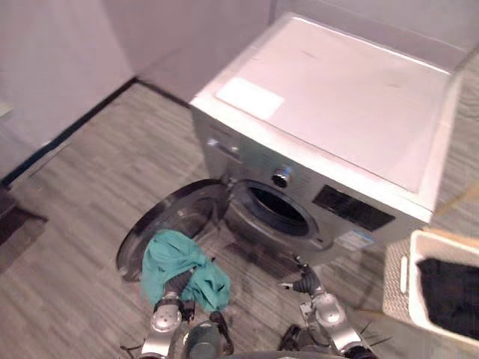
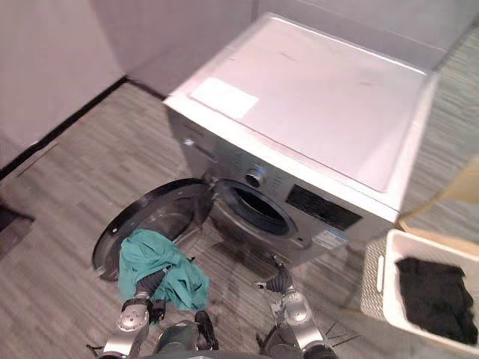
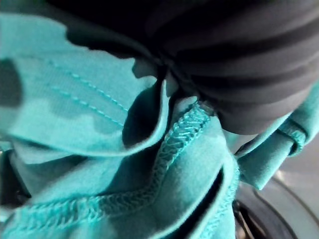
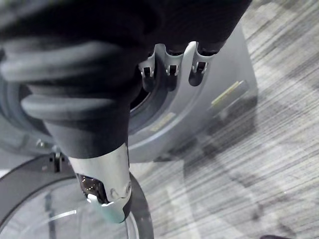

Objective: Pick up the laundry basket with both hands and put the clothes into the washing machine.

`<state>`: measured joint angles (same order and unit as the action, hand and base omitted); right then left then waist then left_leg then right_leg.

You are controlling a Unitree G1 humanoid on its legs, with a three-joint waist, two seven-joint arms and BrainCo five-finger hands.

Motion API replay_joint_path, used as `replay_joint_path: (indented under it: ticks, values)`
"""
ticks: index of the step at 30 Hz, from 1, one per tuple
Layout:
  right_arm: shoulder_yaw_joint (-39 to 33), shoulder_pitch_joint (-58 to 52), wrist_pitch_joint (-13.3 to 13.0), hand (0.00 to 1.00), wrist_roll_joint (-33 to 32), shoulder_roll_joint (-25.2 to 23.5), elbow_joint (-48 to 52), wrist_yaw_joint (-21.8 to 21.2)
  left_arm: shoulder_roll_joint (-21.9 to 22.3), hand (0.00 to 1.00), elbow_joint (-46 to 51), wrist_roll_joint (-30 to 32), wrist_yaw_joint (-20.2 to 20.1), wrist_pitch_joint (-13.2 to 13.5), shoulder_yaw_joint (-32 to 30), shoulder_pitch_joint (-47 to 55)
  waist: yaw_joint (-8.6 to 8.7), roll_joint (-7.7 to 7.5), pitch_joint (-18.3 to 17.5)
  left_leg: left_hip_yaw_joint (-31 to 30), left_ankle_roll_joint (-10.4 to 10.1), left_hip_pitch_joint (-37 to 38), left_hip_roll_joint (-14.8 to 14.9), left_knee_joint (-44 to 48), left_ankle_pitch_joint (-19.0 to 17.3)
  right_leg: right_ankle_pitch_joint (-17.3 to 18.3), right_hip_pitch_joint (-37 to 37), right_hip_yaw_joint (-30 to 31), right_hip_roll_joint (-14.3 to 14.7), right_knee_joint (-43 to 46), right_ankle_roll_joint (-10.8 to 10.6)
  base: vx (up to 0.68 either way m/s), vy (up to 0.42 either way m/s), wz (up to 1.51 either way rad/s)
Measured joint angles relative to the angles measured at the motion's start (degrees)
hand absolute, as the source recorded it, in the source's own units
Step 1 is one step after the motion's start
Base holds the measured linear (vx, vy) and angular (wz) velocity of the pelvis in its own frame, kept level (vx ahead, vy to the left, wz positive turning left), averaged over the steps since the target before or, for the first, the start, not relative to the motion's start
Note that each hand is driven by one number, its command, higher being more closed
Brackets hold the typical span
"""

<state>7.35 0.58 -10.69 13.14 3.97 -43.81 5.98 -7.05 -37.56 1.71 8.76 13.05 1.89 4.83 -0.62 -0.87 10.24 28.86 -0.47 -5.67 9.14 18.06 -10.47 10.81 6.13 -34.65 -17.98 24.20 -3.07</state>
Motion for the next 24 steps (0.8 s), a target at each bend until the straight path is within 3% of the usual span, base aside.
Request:
replay_joint_path:
  ticks: [3,4,6,7,8,9,11,12,13,14,15,18,20,24]
  values:
    - [-0.6,-1.9,0.0,0.00,0.0,0.2,0.0,0.1,0.2,1.00,0.0,0.0,-0.3,0.0,0.2,0.2,-0.09,-0.03,0.0,1.5,-0.1,1.4,2.1,4.5,-0.2,0.4,-2.3,4.0,2.9,-6.0,-0.8,0.12,-0.132,-0.79]
    - [-0.6,-2.5,0.0,0.00,0.0,0.6,-0.1,0.1,0.2,1.00,0.0,0.0,-0.6,-0.1,0.1,0.1,-0.06,0.08,0.0,1.0,-0.2,-0.4,4.3,10.1,-0.2,0.5,-3.1,5.1,4.1,-7.5,-1.6,0.12,-0.158,-0.72]
    - [-0.5,-3.3,0.1,0.00,-0.3,2.1,-0.1,0.4,1.1,1.00,0.2,0.0,-1.0,-0.3,0.2,0.8,-0.19,1.69,0.9,-3.4,0.8,-3.8,9.0,23.3,0.5,0.5,-5.1,7.6,6.8,-8.3,-1.5,0.11,-0.080,-0.87]
    - [-0.4,-3.2,0.2,0.00,-0.3,2.5,-0.1,0.5,1.8,1.00,0.2,-0.1,-1.0,-0.4,0.4,1.6,-0.55,1.45,1.4,-7.9,0.7,-6.5,9.6,29.0,1.0,0.8,-6.1,10.1,7.3,-8.3,-1.3,0.12,0.078,-1.15]
    - [-0.8,-2.6,0.5,0.00,-0.3,3.3,-0.1,1.5,2.3,1.00,0.3,0.0,-1.1,-0.4,1.8,1.8,-0.54,1.16,1.8,-13.7,-2.0,-8.1,5.9,27.5,-4.3,0.9,-5.7,13.1,6.4,-7.6,-1.3,0.12,0.118,-1.11]
    - [-1.0,-2.2,0.6,0.00,-0.3,3.6,-0.1,1.7,2.3,1.00,0.3,0.0,-1.2,-0.4,2.5,1.5,-0.38,0.89,2.0,-15.6,-2.4,-8.7,4.3,25.7,-5.0,0.8,-5.4,14.1,6.0,-7.4,-1.3,0.12,0.120,-1.09]
    - [-1.9,-2.0,0.7,0.00,-0.2,3.6,-0.1,1.7,2.6,1.00,0.5,-0.1,-1.1,-0.4,3.3,0.8,-0.32,1.01,2.2,-20.7,-2.8,-9.9,0.9,17.4,-4.8,0.9,-4.1,17.5,5.7,-6.1,-1.3,0.08,0.174,-0.91]
    - [-1.9,-2.1,0.7,0.00,-0.2,3.8,0.0,1.7,2.6,1.00,0.8,-0.2,-1.0,-0.3,4.1,0.5,-0.39,2.57,1.8,-24.3,-4.7,-9.4,-0.4,9.4,-0.8,1.7,-3.0,19.3,6.4,-4.1,-2.9,0.08,0.254,-0.94]
    - [-1.9,-1.9,0.9,0.00,-0.1,3.1,-0.1,1.8,1.8,1.00,1.1,-0.8,-0.9,-0.3,4.9,0.0,-0.49,1.18,2.3,-23.5,-4.1,-9.7,-1.5,10.5,-2.0,3.9,-1.0,22.1,5.1,-1.2,-4.9,0.11,0.264,-0.77]
    - [-1.8,-2.0,0.9,0.00,0.0,2.7,0.1,1.7,1.5,1.00,1.3,-1.1,-0.8,-0.3,4.9,-0.5,-0.19,0.33,2.4,-23.2,-3.7,-10.1,-2.3,10.9,-2.3,4.4,0.4,22.9,4.1,0.2,-5.3,0.09,0.197,-0.30]
    - [-1.9,-2.2,0.8,0.00,0.1,2.3,0.2,1.6,1.0,1.00,1.6,-1.4,-0.3,-0.3,4.9,-2.6,0.20,-1.52,3.3,-22.5,-2.7,-11.9,-3.3,13.2,-2.9,5.2,2.9,23.7,2.4,3.7,-5.6,0.03,0.163,0.05]
    - [-2.0,-0.2,1.1,0.00,0.5,2.8,0.2,1.8,1.1,1.00,3.5,-1.7,0.5,-0.3,5.1,-5.5,0.20,-0.35,7.7,-21.4,-1.9,-15.4,-3.2,20.2,-5.0,5.8,7.4,25.7,1.2,10.0,-5.4,-0.06,0.144,-0.19]
    - [-1.9,3.6,1.1,0.00,0.4,3.1,0.2,2.7,0.7,1.00,4.9,-2.2,1.7,-0.2,5.2,-6.9,0.42,0.57,10.5,-19.5,-0.8,-19.0,-2.7,26.0,-9.0,7.9,13.3,29.3,0.7,17.0,-6.3,-0.13,0.162,-0.55]
    - [-2.0,8.5,1.1,0.00,-0.9,3.5,0.6,4.5,0.3,1.00,5.6,-4.1,4.4,-0.2,5.1,-11.8,1.53,0.53,14.4,-17.6,0.3,-26.4,-0.7,35.0,-13.2,11.6,22.5,32.9,0.3,25.3,-8.5,-0.15,0.061,-0.34]
